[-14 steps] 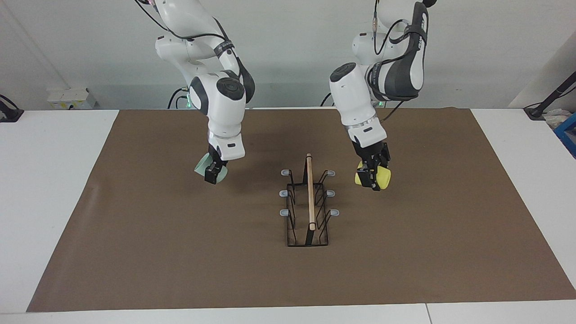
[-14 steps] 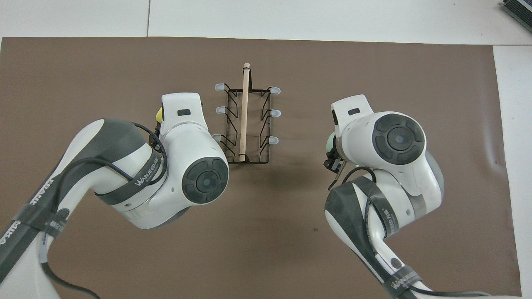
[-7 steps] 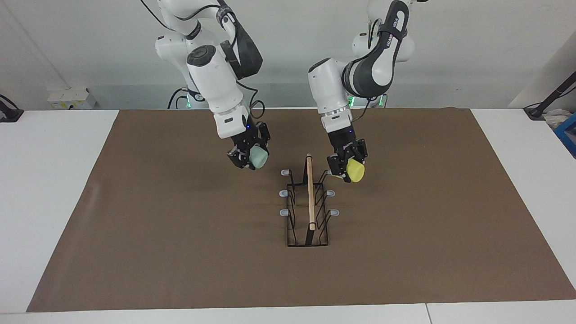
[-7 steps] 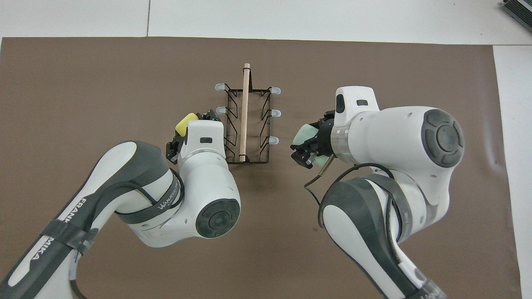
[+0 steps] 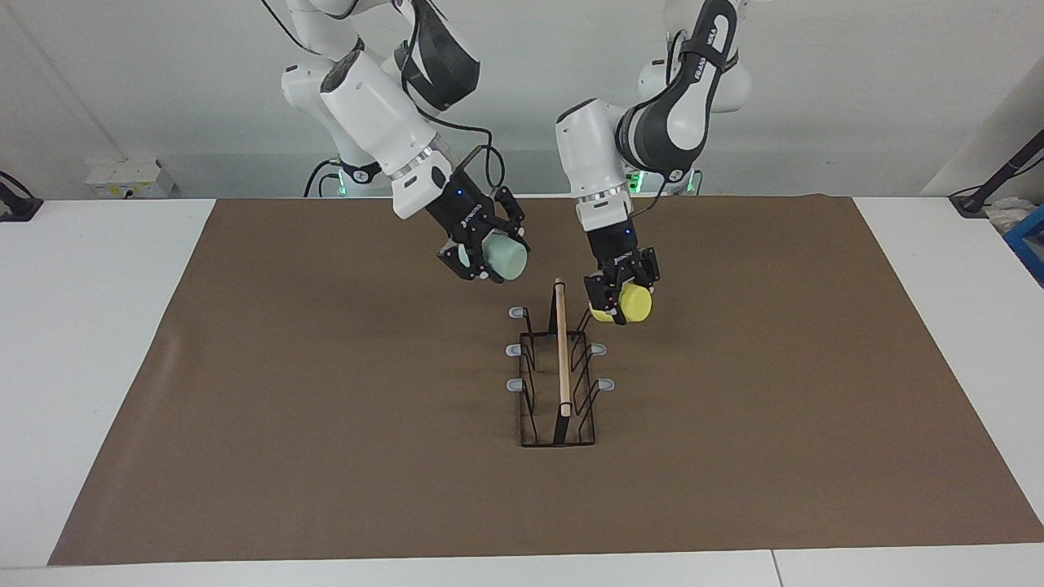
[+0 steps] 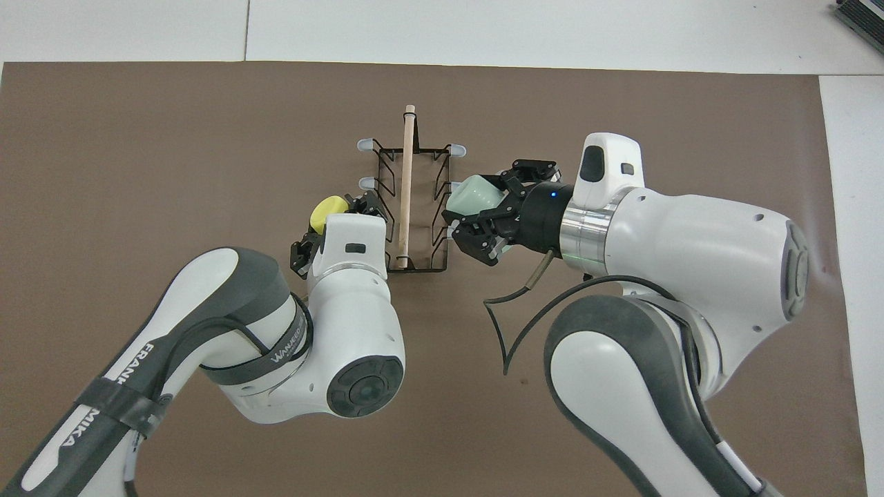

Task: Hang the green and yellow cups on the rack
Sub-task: 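Hang the yellow cup on the rack peg with the left gripper, then withdraw the left gripper while the right gripper holds the green cup at the rack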

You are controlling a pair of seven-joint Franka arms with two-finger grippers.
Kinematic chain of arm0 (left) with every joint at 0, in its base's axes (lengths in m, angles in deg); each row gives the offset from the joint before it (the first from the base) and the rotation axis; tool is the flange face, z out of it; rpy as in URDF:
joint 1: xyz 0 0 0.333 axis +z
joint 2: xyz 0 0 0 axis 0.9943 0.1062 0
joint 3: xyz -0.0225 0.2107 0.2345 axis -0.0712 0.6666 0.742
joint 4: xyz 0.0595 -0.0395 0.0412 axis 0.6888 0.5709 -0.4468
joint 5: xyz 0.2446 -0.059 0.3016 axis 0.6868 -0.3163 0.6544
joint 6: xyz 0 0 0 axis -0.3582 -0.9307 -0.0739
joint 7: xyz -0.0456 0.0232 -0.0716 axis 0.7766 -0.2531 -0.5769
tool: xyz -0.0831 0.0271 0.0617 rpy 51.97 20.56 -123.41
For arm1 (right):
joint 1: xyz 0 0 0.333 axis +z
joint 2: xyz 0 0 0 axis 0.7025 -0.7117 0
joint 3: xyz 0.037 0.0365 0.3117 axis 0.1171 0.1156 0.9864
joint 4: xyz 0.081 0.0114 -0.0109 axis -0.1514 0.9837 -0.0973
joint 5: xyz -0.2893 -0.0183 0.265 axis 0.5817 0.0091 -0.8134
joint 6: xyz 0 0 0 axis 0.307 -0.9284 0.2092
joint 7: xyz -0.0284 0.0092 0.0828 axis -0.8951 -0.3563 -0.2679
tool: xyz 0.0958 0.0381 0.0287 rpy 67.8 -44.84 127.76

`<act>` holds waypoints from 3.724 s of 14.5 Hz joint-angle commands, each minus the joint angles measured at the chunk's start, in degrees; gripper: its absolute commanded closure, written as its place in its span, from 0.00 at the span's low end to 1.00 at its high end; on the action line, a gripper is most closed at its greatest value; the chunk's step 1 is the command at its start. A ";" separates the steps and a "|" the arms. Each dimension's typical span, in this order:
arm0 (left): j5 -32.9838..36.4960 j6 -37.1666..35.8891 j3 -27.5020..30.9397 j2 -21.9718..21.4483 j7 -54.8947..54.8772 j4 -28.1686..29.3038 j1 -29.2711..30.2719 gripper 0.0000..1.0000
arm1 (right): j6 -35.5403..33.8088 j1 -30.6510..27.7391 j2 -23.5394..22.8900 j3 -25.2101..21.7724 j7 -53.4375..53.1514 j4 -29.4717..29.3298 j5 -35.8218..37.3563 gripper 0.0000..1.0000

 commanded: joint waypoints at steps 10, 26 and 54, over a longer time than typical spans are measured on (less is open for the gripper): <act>-0.50 4.49 -0.16 0.48 -2.96 -0.65 1.48 0.00 | -0.75 -0.34 6.13 0.19 54.70 5.04 -59.54 1.00; -33.51 -0.68 11.96 -0.13 -65.22 -7.24 3.07 0.00 | -7.44 2.46 4.38 0.02 83.70 11.80 -84.58 1.00; -56.74 -42.71 31.05 -3.81 -122.24 -25.28 4.47 0.00 | -22.19 0.01 -14.06 -0.16 107.87 9.09 -96.80 1.00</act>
